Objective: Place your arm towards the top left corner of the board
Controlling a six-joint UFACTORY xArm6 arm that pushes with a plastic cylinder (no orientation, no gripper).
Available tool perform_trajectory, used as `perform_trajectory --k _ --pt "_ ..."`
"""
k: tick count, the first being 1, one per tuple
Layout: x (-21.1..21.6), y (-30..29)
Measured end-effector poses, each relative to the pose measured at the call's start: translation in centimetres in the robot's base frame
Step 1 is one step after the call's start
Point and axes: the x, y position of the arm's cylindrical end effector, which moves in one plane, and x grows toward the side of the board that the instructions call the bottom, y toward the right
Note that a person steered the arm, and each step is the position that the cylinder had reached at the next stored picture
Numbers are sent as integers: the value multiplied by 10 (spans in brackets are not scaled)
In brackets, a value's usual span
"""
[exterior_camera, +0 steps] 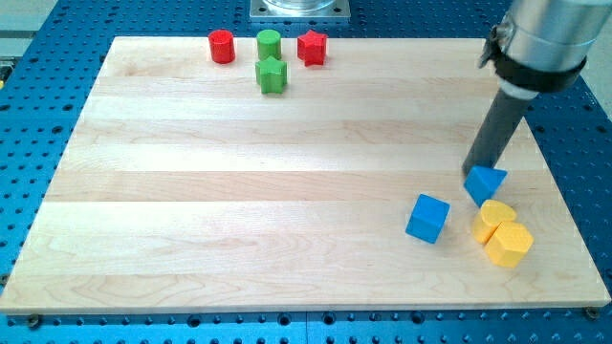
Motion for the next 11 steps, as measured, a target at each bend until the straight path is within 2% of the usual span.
perform_trajectory --k 1,2,3,4,5,7,8,9,10,11 --pt "24 -29" --pt "-38 -57" --pt "-63 -156" --pt "-71 -290" --pt "-107 -332" --pt "-177 -353" --pt "-183 -419" --pt "-187 -429" --pt "-223 -429" --pt "-265 -399"
